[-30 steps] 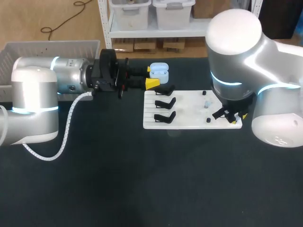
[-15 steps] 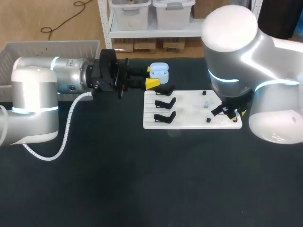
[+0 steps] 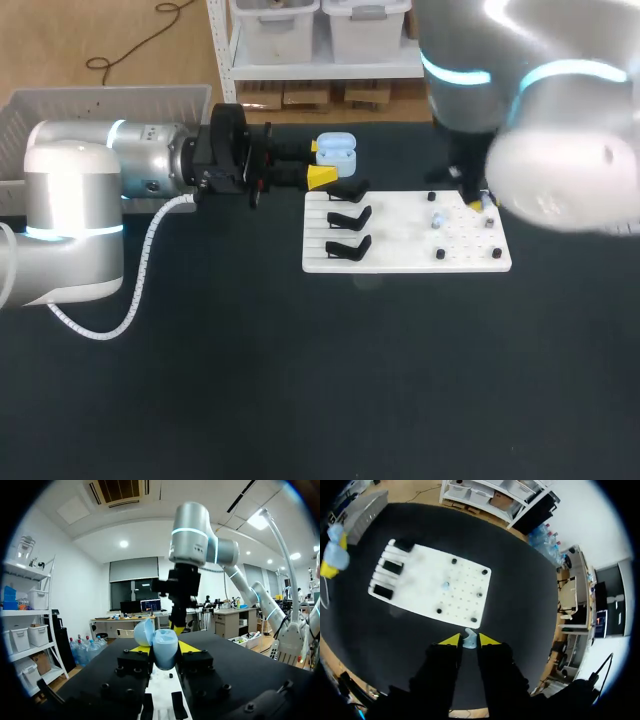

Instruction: Pick up each earbud case from the left stands, insert the matching earbuds, close the lid, and place the case in the box.

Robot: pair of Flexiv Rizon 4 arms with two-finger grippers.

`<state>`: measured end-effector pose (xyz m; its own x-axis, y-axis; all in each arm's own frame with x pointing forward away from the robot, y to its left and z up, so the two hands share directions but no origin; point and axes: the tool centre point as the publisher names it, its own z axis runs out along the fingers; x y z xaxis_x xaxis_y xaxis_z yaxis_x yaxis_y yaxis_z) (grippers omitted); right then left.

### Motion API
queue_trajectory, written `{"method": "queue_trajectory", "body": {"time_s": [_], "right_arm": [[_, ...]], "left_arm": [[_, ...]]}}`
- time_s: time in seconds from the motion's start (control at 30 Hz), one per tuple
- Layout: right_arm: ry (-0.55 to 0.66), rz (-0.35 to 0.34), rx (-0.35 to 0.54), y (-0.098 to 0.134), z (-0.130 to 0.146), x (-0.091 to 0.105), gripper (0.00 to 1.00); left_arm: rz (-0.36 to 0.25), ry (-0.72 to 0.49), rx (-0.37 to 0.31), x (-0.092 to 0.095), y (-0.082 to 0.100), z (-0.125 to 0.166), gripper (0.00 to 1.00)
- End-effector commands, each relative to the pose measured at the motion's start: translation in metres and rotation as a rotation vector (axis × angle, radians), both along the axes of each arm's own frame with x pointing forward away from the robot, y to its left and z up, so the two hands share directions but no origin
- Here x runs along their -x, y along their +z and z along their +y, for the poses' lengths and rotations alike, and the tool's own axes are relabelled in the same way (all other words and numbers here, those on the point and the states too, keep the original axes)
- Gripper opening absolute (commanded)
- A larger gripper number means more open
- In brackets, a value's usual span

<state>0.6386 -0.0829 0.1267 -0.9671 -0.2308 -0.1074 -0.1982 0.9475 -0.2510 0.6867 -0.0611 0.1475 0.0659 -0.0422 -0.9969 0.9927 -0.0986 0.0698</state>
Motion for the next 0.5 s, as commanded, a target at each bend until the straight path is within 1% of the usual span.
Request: {"method": "queue_trajectory", "body": {"time_s": [0.03, 0.1, 0.17, 0.2, 0.23, 0.33, 0.43, 0.5], "right_arm": [[-0.041, 0.066, -0.042, 0.039, 0.027, -0.007, 0.00], [-0.043, 0.080, -0.050, 0.047, 0.038, -0.009, 0.00], [-0.043, 0.067, -0.061, 0.054, 0.050, -0.011, 0.00], [-0.041, 0.081, -0.071, 0.056, 0.055, -0.011, 0.00], [-0.039, 0.077, -0.088, 0.058, 0.060, -0.012, 0.00], [-0.032, 0.077, -0.079, 0.063, 0.073, -0.015, 0.00], [-0.003, 0.078, -0.078, 0.067, 0.083, -0.015, 0.00], [-0.003, 0.078, -0.078, 0.067, 0.083, -0.015, 0.00]], "left_arm": [[-0.002, 0.002, 0.003, 0.000, -0.001, 0.000, 0.00], [-0.002, 0.002, 0.003, 0.000, -0.001, 0.000, 0.00], [-0.002, 0.002, 0.003, 0.000, -0.001, 0.000, 0.00], [-0.002, 0.002, 0.003, 0.000, -0.001, 0.000, 0.00], [-0.002, 0.002, 0.003, 0.000, -0.001, 0.000, 0.00], [-0.002, 0.002, 0.003, 0.000, -0.001, 0.000, 0.00], [-0.002, 0.002, 0.003, 0.000, -0.001, 0.000, 0.00], [-0.002, 0.002, 0.003, 0.000, -0.001, 0.000, 0.00]]}}
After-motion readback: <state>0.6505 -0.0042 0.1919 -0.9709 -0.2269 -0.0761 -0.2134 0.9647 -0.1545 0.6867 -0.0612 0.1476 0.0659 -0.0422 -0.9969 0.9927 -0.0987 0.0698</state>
